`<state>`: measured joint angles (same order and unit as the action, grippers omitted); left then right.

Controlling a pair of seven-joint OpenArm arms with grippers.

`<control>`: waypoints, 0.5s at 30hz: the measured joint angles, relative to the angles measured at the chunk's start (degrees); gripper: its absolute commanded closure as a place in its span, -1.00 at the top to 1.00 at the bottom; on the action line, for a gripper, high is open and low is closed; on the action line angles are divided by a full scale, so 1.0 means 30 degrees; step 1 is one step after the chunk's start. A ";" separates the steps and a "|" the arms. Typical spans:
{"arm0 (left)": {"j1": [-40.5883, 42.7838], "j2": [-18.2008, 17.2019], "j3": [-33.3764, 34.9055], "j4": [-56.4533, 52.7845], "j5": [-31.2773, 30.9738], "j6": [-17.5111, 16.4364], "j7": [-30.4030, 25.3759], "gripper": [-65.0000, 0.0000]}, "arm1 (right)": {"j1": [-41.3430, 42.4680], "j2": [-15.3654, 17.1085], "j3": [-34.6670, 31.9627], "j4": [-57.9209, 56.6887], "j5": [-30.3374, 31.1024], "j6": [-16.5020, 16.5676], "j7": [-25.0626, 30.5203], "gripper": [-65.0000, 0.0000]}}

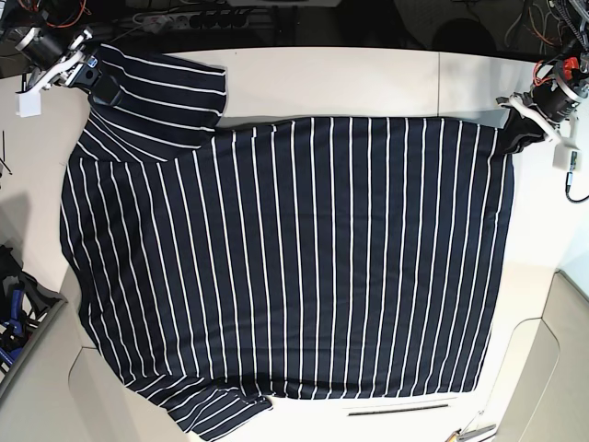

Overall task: Fold the T-shirt properly
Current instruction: 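Lift the shoulder edge with both grippers and pull it toward the robot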

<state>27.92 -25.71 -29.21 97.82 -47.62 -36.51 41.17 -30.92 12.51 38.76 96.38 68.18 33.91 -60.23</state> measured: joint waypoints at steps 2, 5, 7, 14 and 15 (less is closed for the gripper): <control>-0.0015 -0.0007 0.0000 0.0532 -0.0015 0.0015 -0.0102 -1.00 | 0.0000 -0.0007 0.0007 0.0087 0.0000 0.0000 -0.0036 -1.00; -0.0015 -0.0007 -0.0007 0.1042 -0.0029 0.0080 -0.0335 -1.00 | -0.0007 0.0000 0.0007 0.0554 -0.0007 0.0000 -0.0102 -1.00; -0.0066 0.0000 -0.0007 0.1107 0.0000 0.0073 -0.0576 -1.00 | 0.0000 0.0000 0.0007 0.1129 -0.0022 0.0000 -0.0117 -1.00; -0.1632 -0.0066 -0.0015 0.1122 0.1508 0.0517 -0.1304 -1.00 | 0.0801 0.0000 0.0211 0.3891 -0.0605 0.0087 0.0153 -1.00; -0.1712 -0.0073 -0.0022 0.1122 0.1625 0.0867 -0.1326 -1.00 | 0.1013 0.0007 0.0262 0.4029 -0.0736 0.0087 0.0219 -1.00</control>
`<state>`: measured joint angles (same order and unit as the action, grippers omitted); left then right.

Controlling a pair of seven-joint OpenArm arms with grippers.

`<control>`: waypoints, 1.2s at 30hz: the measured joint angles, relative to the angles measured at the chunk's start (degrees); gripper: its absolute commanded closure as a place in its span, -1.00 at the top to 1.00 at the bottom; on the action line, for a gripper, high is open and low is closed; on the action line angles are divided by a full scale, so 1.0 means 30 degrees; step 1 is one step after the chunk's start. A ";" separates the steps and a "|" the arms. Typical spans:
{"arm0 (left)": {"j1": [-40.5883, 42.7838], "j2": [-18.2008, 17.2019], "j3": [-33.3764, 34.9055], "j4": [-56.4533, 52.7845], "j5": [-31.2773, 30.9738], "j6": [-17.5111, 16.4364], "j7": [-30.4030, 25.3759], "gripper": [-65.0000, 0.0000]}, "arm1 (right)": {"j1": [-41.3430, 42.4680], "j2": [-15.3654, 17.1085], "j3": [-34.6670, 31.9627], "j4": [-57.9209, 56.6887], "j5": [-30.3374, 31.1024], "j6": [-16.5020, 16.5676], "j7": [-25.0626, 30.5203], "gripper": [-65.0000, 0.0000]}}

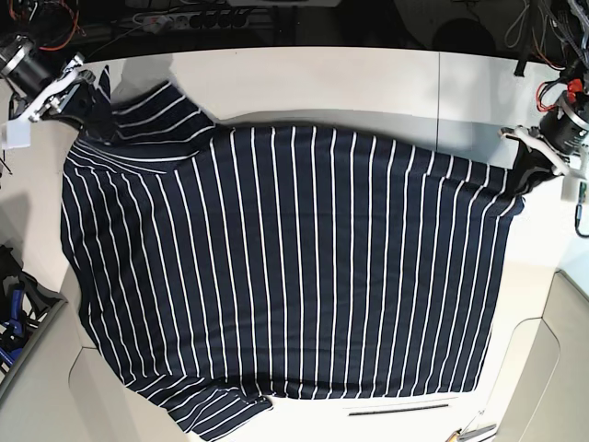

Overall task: Fold the T-shirt properly
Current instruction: 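Lift the shoulder edge with both grippers and pull it toward the robot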

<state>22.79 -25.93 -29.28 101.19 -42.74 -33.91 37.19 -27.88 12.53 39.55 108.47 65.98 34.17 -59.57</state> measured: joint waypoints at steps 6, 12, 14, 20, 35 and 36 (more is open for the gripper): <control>-0.0940 -0.0138 0.0000 -0.0364 0.1443 0.0080 -0.0823 -1.00 | 0.1887 0.0000 0.0080 -0.0029 -0.1603 -0.0029 0.0109 -1.00; -0.2040 -0.0291 0.0022 -0.2025 0.1902 0.0576 -0.1188 -1.00 | 0.3585 0.0102 0.0073 -0.0036 -0.2747 -0.0022 0.0466 -1.00; -0.2659 -0.0291 0.0131 -0.2586 0.1894 0.0583 -0.1195 -1.00 | 0.4029 0.0102 0.0073 -0.0095 -0.2885 -0.0022 0.0437 -1.00; -0.4284 -0.0291 0.0546 -0.3483 0.1872 0.0648 -0.1260 -1.00 | 0.5588 0.0219 -0.0117 -0.1122 -0.3373 0.0022 0.0758 -1.00; -0.7417 -0.0248 0.3395 -0.6666 0.4087 0.2521 -0.2397 -1.00 | 1.0739 0.1581 -0.1996 -0.8102 -0.4554 -0.0007 0.0780 -1.00; -0.7730 -0.0255 0.3388 -0.6965 0.4095 0.2521 -0.2412 -1.00 | 1.1147 0.1778 -0.2346 -0.8546 -0.4605 0.0015 0.0780 -1.00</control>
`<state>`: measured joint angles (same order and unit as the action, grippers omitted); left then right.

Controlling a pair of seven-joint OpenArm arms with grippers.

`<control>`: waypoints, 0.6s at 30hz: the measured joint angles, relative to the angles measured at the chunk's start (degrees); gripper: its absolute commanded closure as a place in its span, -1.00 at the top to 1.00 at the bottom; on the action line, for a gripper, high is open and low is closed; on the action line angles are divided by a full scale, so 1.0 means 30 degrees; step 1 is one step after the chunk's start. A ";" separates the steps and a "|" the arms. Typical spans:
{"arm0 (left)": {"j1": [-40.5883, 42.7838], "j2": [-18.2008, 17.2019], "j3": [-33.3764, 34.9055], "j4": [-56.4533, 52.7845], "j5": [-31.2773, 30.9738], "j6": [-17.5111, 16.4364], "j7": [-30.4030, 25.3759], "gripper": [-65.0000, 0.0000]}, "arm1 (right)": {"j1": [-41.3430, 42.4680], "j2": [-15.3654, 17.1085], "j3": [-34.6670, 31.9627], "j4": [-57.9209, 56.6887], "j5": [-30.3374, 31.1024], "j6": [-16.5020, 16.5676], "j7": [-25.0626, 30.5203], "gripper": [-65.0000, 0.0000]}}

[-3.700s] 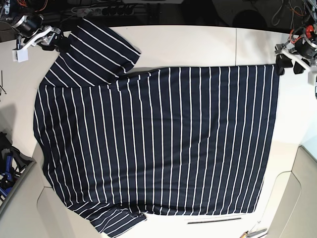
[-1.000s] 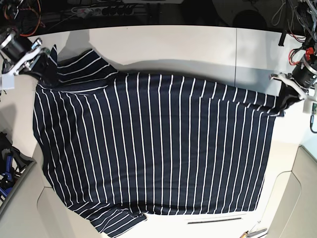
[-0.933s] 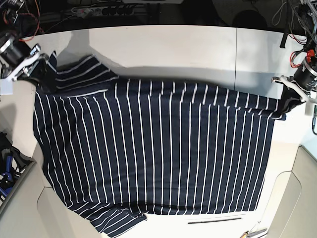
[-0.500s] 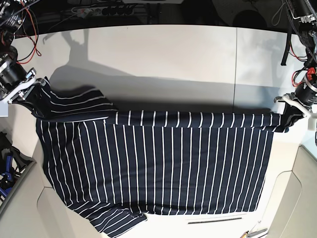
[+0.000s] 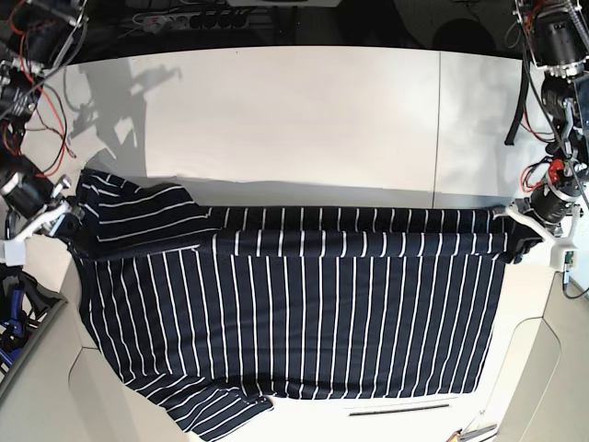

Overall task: Fold the T-shirt properly
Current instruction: 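Lift the shoulder edge with both grippers and pull it toward the robot, then lower the held shoulder edge onto the table with both grippers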

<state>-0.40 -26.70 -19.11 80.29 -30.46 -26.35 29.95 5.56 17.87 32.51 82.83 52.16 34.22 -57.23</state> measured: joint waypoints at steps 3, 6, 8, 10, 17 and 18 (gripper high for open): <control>-0.0780 0.0007 0.0000 -0.0794 -0.0022 -0.0007 0.0015 -1.00 | 0.1071 0.0423 -0.0947 -0.1173 -0.0197 0.0007 0.0058 -1.00; -0.1333 0.0015 0.0000 -0.1260 -0.0022 0.0000 0.0000 -1.00 | 0.2215 0.0452 -0.1501 -0.2120 -0.0969 0.0029 0.0204 -1.00; -0.1727 0.0051 -0.0007 -0.1552 -0.0036 0.0000 -0.0007 -1.00 | 0.3031 0.0452 -0.1858 -0.2907 -0.1741 0.0022 0.0729 -1.00; -0.2120 0.0080 0.0000 -0.2040 -0.0015 -0.0007 -0.0328 -1.00 | 0.3825 0.0452 -0.2273 -0.3840 -0.2528 0.0051 0.1559 -1.00; -0.3614 0.0168 0.0015 -0.4954 0.0036 -0.0015 -0.0692 -1.00 | 0.5982 0.0444 -0.4022 -0.7446 -0.4532 -0.0036 0.3978 -1.00; -0.3767 0.0168 0.0015 -0.5326 0.0022 -0.0007 -0.1035 -1.00 | 0.6215 0.0444 -0.4233 -0.7796 -0.4619 -0.0036 0.4197 -1.00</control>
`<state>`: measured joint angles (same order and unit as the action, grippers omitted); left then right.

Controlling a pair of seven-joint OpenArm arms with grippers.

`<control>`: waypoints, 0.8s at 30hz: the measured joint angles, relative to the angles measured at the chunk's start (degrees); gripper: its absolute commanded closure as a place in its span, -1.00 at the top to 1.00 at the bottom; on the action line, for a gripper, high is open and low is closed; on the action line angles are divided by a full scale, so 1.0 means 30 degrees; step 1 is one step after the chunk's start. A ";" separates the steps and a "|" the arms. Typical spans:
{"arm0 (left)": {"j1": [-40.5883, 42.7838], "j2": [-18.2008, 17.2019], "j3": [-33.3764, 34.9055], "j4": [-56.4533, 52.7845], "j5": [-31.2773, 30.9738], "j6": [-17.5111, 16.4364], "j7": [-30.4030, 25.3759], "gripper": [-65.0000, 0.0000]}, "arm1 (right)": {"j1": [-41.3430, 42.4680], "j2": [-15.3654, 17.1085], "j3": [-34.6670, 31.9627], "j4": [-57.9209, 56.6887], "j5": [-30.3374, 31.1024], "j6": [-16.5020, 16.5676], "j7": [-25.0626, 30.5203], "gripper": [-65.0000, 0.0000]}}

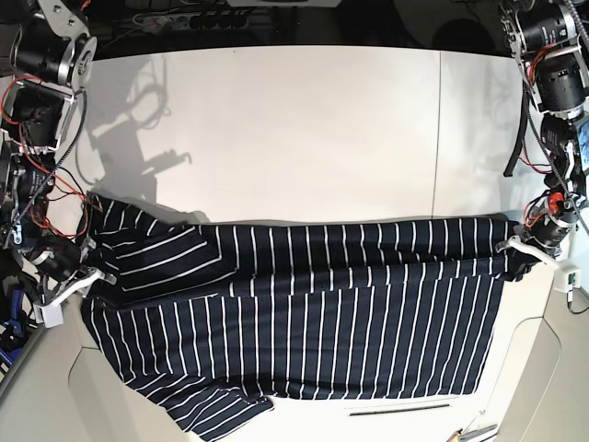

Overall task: Fold the T-shirt properly
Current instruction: 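Lower the held shoulder edge onto the table with both grippers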

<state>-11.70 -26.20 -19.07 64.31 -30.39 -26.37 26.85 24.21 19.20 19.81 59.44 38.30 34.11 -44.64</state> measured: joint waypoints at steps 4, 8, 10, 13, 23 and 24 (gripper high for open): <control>-0.0583 0.0000 -0.0007 -0.0998 -0.0036 0.0015 -0.0255 -0.88 | 0.0736 -0.0036 -0.0386 -0.1042 -0.0962 0.0000 0.0750 -1.00; -0.0576 0.0000 -0.0007 -0.1086 -0.0015 0.0058 -0.0335 -0.44 | 0.0765 -0.0073 -0.0393 -0.1384 -0.1603 -0.0066 0.1319 -0.33; -0.0554 -0.0007 -0.0007 -0.1086 -0.0015 0.0080 -0.0393 -0.28 | 0.0765 -0.0051 -0.0393 -0.1392 -0.1639 -0.0146 0.1311 0.07; -0.0561 -0.0007 -0.0007 -0.1086 -0.0299 0.0087 -0.0393 -0.21 | 0.0772 -0.0051 -0.0393 -0.1392 -0.1639 -0.0219 0.1304 0.19; -0.0561 -0.0044 -0.3912 -0.1093 -0.3599 -0.1989 0.4685 -0.21 | 0.0765 -0.0058 0.4809 -0.0510 -0.1989 -0.0240 -0.1246 0.19; -0.0546 -0.0109 -0.4335 -0.1100 -0.4087 -0.2288 0.5202 -0.21 | 0.0765 -0.0058 0.5603 -0.0503 -0.1989 -0.0240 -0.1355 0.19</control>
<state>-13.34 -26.52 -32.08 61.01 -42.65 -33.23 42.46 26.50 19.03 36.62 57.93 32.34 33.39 -48.71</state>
